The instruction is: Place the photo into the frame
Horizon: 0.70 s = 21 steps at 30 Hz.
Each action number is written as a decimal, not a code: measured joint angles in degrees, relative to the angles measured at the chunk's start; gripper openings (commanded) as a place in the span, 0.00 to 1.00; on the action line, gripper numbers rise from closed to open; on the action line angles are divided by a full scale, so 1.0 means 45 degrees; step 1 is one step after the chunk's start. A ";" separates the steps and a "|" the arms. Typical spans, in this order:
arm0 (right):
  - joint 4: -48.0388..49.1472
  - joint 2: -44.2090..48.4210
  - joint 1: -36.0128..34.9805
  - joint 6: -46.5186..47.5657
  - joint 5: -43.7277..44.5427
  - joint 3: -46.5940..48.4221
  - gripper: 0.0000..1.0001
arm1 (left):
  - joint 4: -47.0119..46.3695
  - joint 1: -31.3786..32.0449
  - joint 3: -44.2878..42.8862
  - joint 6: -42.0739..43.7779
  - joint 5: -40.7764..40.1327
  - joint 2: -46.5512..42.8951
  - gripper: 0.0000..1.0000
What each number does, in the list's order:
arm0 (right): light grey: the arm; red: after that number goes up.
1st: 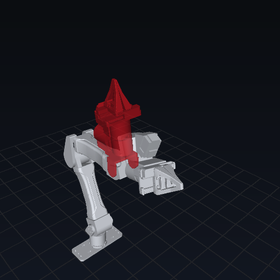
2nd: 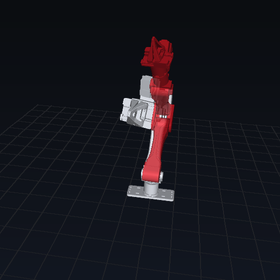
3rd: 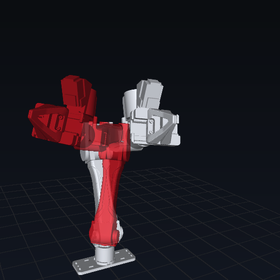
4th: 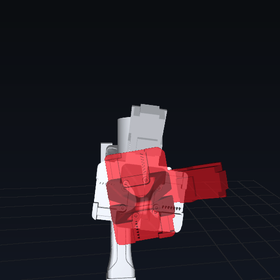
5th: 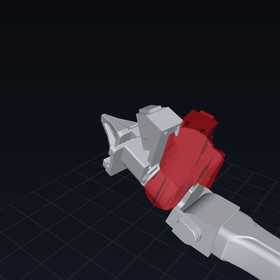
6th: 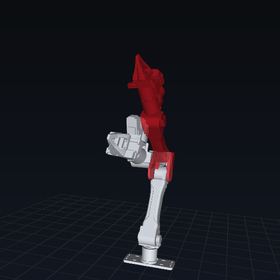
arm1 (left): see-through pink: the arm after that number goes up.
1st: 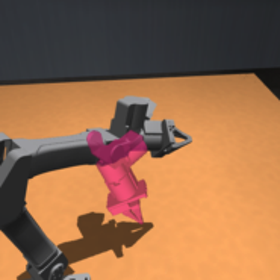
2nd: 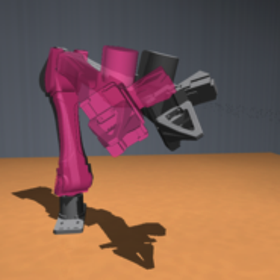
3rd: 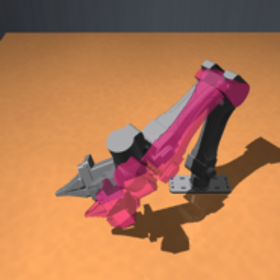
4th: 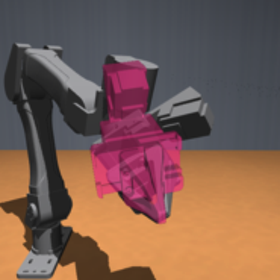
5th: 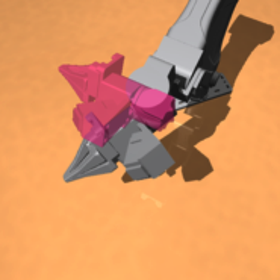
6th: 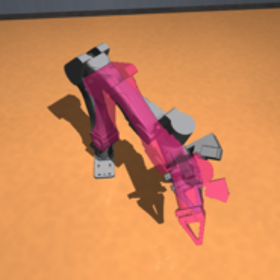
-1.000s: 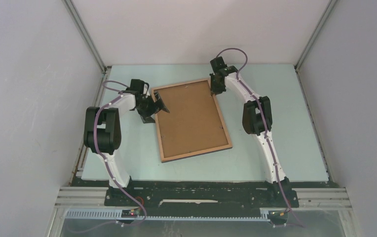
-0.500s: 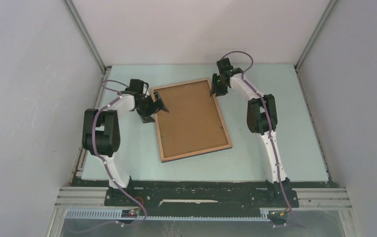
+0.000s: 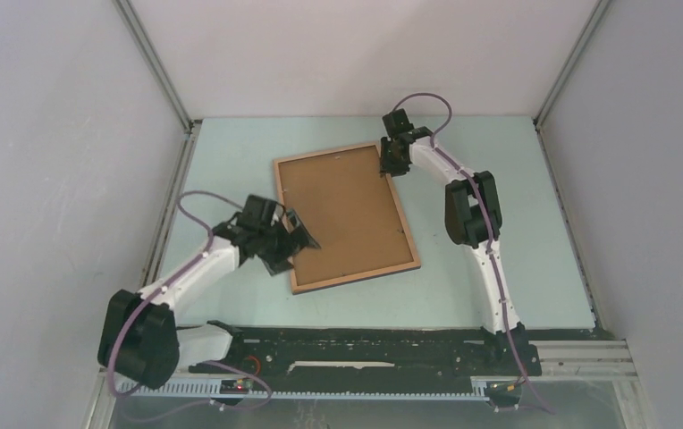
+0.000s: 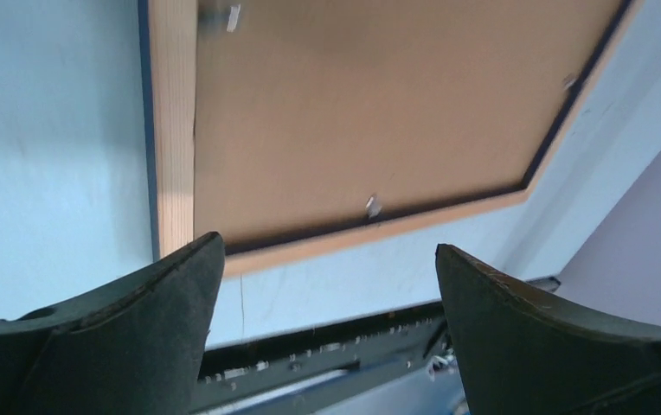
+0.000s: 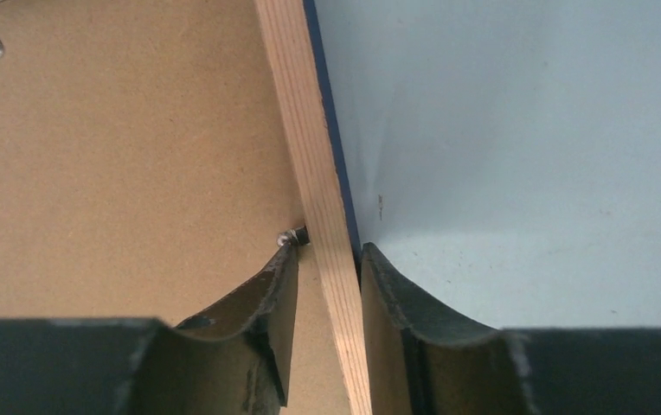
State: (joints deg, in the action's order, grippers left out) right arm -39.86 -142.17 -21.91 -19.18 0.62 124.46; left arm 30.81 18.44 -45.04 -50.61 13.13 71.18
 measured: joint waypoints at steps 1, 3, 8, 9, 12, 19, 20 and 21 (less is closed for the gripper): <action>0.0000 0.0053 -0.0024 0.0000 0.0160 -0.0068 0.30 | -0.0024 0.0510 0.0641 -0.0733 -0.0068 -0.0379 0.98; 0.0112 0.0311 -0.0039 -0.0015 0.0423 -0.0491 0.22 | -0.0126 0.1695 0.1724 -0.2293 -0.0325 -0.0996 0.97; 0.0330 0.1205 0.0189 -0.0034 0.0525 -0.1948 0.07 | -0.1477 0.4775 0.2905 -0.5843 -0.0656 -0.1486 0.93; 0.0325 0.1345 0.0223 -0.0044 0.0495 -0.2176 0.06 | -0.1821 0.5158 0.2909 -0.6373 -0.0767 -0.1375 0.92; 0.0209 0.1690 0.0325 -0.0083 0.0461 -0.2667 0.04 | -0.3021 0.5620 0.2909 -0.7451 -0.1020 -0.0709 0.89; 0.0325 0.3254 0.0534 -0.0301 0.0743 -0.5183 0.02 | -0.4609 0.5095 0.2594 -0.7732 -0.0471 0.1991 0.88; 0.0471 0.3560 0.0539 -0.0330 0.0903 -0.5649 0.02 | -0.4507 0.4901 0.2438 -0.7597 -0.0180 0.2152 0.88; 0.0724 0.3983 0.0568 -0.0374 0.1073 -0.6334 0.04 | -0.4386 0.4571 0.2312 -0.7354 0.0170 0.2312 0.88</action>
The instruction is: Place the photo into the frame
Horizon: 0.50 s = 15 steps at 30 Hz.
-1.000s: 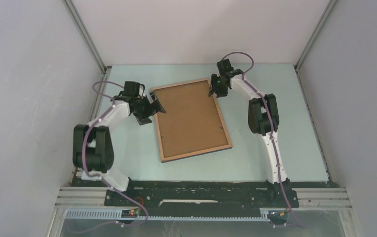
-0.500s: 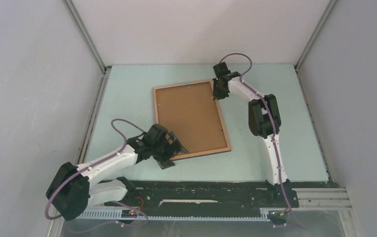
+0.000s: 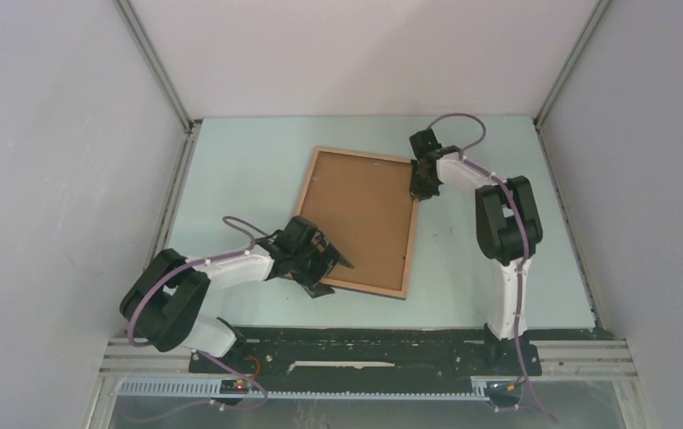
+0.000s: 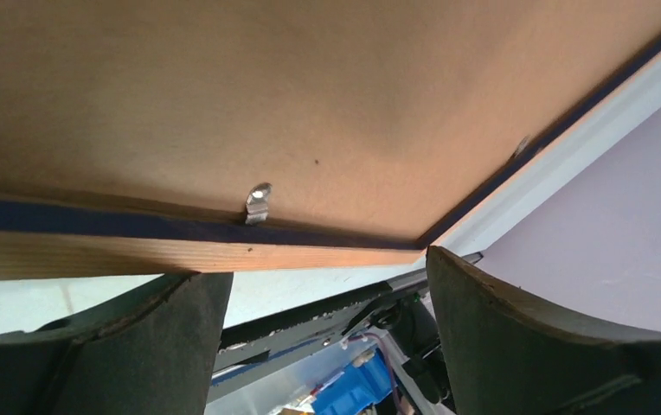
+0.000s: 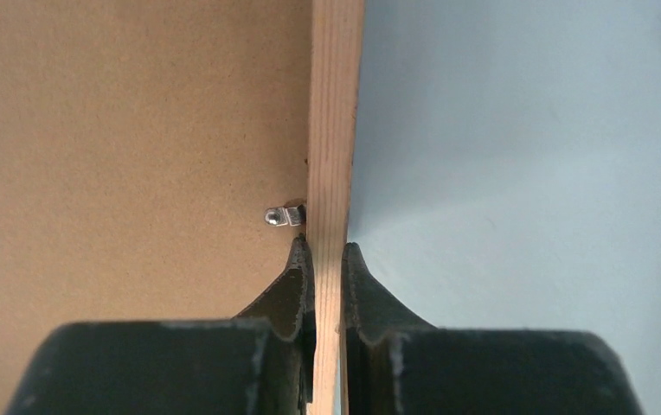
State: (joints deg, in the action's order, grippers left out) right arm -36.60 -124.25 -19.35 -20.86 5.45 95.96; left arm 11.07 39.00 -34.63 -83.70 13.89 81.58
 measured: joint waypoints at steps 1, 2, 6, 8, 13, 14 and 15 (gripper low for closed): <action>0.0277 0.0525 0.0102 -0.0087 0.0121 -0.0845 0.05 | 0.0053 -0.0311 -0.0029 0.0160 0.0243 0.0083 0.87; 0.0355 0.1015 0.0209 -0.0194 0.0238 -0.1564 0.07 | 0.0121 -0.0753 -0.0039 0.0364 0.0544 0.0141 0.87; 0.0291 0.2657 0.0306 -0.0942 0.0724 -0.3881 0.14 | 0.0690 -0.2613 -0.0272 0.1472 0.1088 0.0291 0.87; 0.0330 0.3123 -0.0092 -0.1379 0.1200 -0.4556 0.27 | 0.1258 -0.3298 -0.0690 0.2220 0.1039 0.0486 0.87; 0.0656 0.4357 -0.2453 -0.1923 0.2069 -0.6173 0.54 | 0.2735 -0.5022 -0.1870 0.3881 0.1093 0.1336 0.95; 0.0520 0.4643 -0.3143 -0.1914 0.1583 -0.6441 0.58 | 0.2730 -0.5299 -0.2089 0.4109 0.1107 0.1520 0.97; 0.0447 0.4891 -0.3725 -0.1880 0.0981 -0.6654 0.64 | 0.2696 -0.5634 -0.2341 0.4459 0.1073 0.1724 0.99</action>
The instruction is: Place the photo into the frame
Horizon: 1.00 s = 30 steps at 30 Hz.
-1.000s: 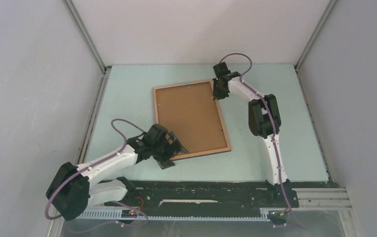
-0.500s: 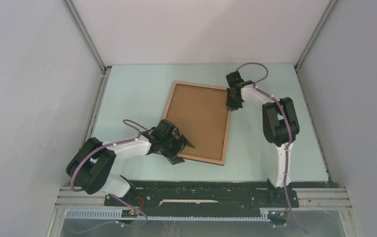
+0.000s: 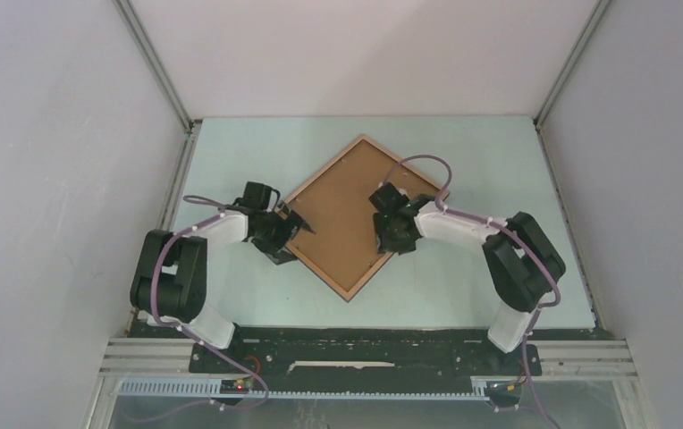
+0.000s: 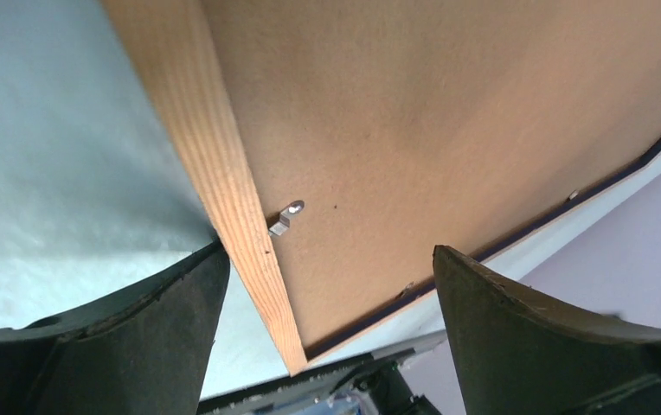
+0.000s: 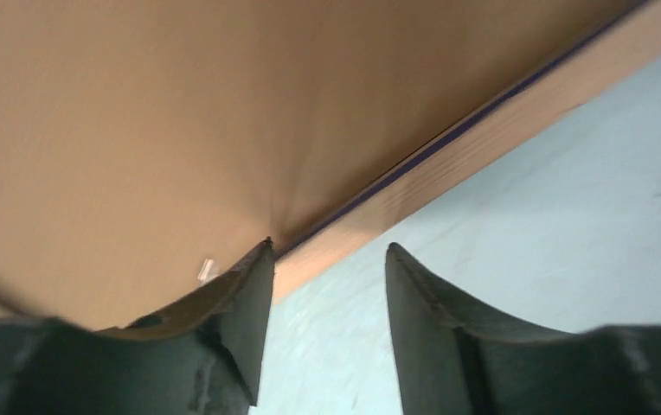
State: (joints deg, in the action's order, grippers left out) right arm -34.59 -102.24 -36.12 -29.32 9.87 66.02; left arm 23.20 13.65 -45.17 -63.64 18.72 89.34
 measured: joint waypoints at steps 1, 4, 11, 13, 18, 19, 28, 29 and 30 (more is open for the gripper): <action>0.0010 0.0223 -0.0495 0.0049 -0.0515 -0.0083 0.71 | -0.0078 -0.0335 -0.0219 0.0301 -0.0019 0.0165 1.00; -0.0034 0.1326 -0.0772 0.0505 -0.1715 -0.0097 0.80 | -0.0427 -0.1112 -0.0520 0.1064 -0.0228 0.0345 1.00; 0.0301 0.1520 0.3322 0.1083 -0.2045 0.3313 0.85 | -0.0806 -0.1574 -0.0539 0.1846 -0.0146 0.0350 1.00; 0.0107 0.0262 0.4279 0.1117 -0.1690 0.5294 0.86 | -0.0962 -0.1574 -0.0500 0.1919 0.0053 0.0350 1.00; -0.1044 -0.3939 0.4964 0.1491 -0.1171 1.0292 0.88 | -0.1579 -0.1666 -0.0058 0.1923 0.0413 0.0141 1.00; -0.1336 -0.4658 0.5047 0.1593 -0.1166 1.1021 0.88 | -0.1700 -0.1666 0.0034 0.1928 0.0432 0.0083 1.00; -0.2778 -0.8408 0.6008 0.2288 -0.2735 1.2925 0.85 | -0.1943 -0.1681 -0.0083 0.1778 0.0855 0.0442 1.00; -0.2827 -0.8451 0.6076 0.2375 -0.2900 1.2760 0.84 | -0.1909 -0.1685 -0.0238 0.1758 0.0947 0.0607 1.00; -0.2749 -0.8369 0.6169 0.2453 -0.3259 1.2619 0.82 | -0.1841 -0.1681 -0.0481 0.1705 0.1039 0.0850 1.00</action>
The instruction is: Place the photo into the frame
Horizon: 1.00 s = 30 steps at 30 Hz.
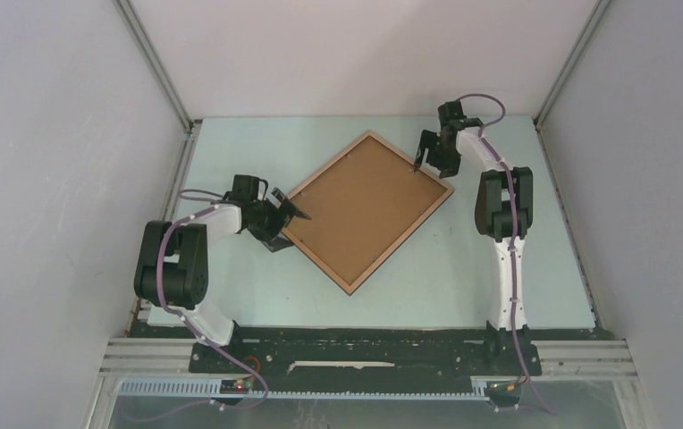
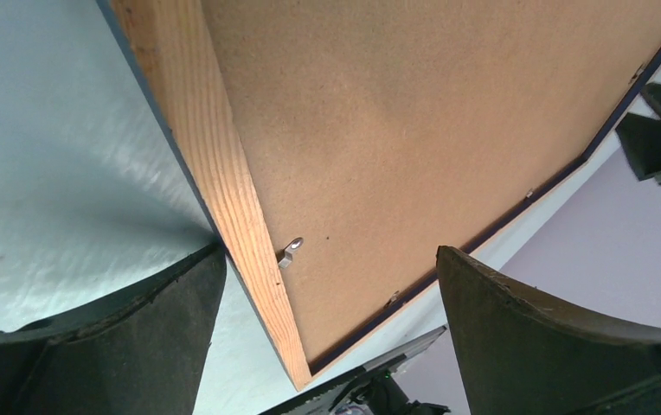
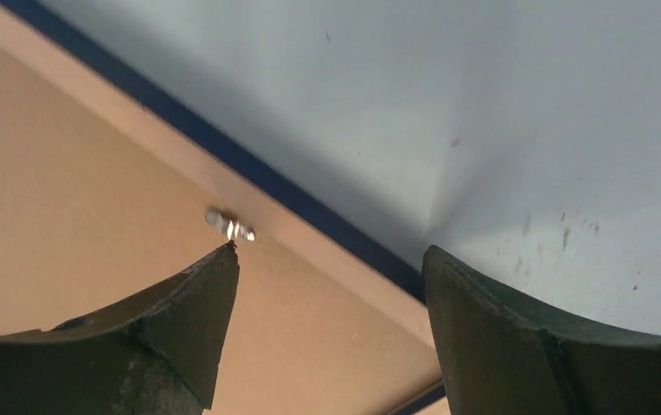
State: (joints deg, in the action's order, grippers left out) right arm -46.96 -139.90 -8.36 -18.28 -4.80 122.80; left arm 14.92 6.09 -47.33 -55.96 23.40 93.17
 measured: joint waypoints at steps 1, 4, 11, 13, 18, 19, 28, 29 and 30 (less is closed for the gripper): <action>0.0180 0.0165 0.0073 0.0015 -0.0180 -0.0301 0.81 | 0.0117 0.0000 -0.0296 -0.0024 0.0092 0.0262 1.00; 0.1292 0.1088 0.0199 0.0155 -0.0563 -0.2132 0.78 | 0.0690 -0.0005 -0.1248 0.0024 0.0121 0.0947 1.00; 0.2778 0.3308 0.0068 0.0248 -0.0505 -0.5897 0.78 | 0.1962 -0.0617 -0.3079 0.0748 -0.0291 0.2152 1.00; 0.2647 0.3327 -0.0151 0.0384 -0.0112 -0.5887 0.80 | 0.1899 -0.0840 -0.3215 0.0894 -0.0262 0.2283 1.00; 0.1870 0.2973 -0.0869 0.1122 0.1044 -0.5042 0.81 | 0.1666 -0.1171 -0.3225 0.1001 -0.0257 0.2443 1.00; 0.1724 0.2701 -0.0996 0.1219 0.1209 -0.4585 0.81 | 0.1627 -0.1195 -0.3225 0.0991 -0.0214 0.2458 1.00; 0.0782 0.1010 -0.1783 0.1724 0.2550 -0.1700 0.71 | 0.1462 -0.1229 -0.3220 0.0957 -0.0117 0.2467 1.00; 0.0787 0.1010 -0.1778 0.1739 0.2589 -0.1700 0.67 | 0.1462 -0.1229 -0.3220 0.0952 -0.0121 0.2467 1.00; 0.0787 0.1010 -0.1744 0.1763 0.2565 -0.1705 0.63 | 0.1457 -0.1229 -0.3215 0.0923 -0.0126 0.2467 1.00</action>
State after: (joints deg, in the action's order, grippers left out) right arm -43.42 -135.35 -16.21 -10.35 6.74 115.13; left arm 21.47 0.56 -61.80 -51.81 22.83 104.27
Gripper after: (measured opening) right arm 0.724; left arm 0.996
